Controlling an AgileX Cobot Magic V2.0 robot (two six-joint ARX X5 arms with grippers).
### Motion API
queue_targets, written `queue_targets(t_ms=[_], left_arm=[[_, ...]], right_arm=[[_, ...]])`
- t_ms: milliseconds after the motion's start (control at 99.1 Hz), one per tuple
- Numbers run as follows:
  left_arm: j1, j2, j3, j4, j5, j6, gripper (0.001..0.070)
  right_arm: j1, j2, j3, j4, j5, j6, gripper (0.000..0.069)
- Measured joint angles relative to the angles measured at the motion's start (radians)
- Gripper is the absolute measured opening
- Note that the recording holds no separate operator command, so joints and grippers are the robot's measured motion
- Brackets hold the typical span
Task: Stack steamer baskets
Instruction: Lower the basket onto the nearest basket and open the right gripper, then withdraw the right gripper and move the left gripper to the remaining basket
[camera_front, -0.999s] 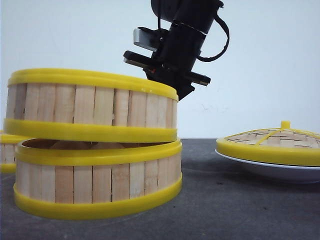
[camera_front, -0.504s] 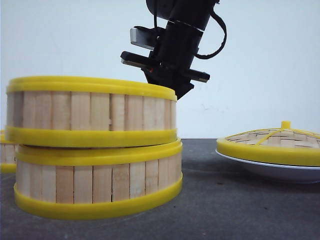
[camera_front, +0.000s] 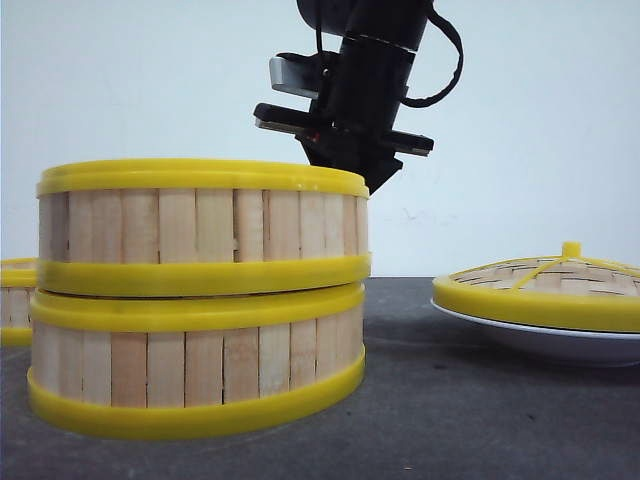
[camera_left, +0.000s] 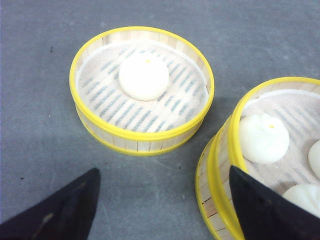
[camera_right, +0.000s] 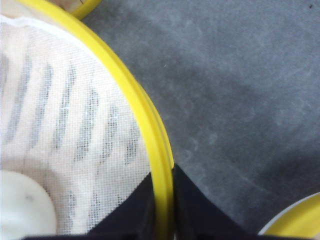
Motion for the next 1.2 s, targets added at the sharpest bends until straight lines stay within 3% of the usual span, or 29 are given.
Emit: queue_targets(t_ms=[787, 857, 1019, 1200], left_arm=[[0.0, 0.0, 0.0, -0.004, 0.0, 0.0, 0.05], [0.0, 0.0, 0.0, -0.004, 0.0, 0.0, 0.05], [0.0, 0.0, 0.0, -0.004, 0.0, 0.0, 0.05], [0.005, 0.016, 0.0, 0.01, 0.0, -0.005, 0.05]], right_arm=[[0.013, 0.0, 0.0, 0.0, 0.011, 0.0, 0.0027], [0.014, 0.0, 0.0, -0.003, 0.003, 0.0, 0.008], [0.016, -0.002, 0.002, -0.007, -0.004, 0.0, 0.0323], [0.015, -0.021, 0.002, -0.023, -0.011, -0.012, 0.0373]])
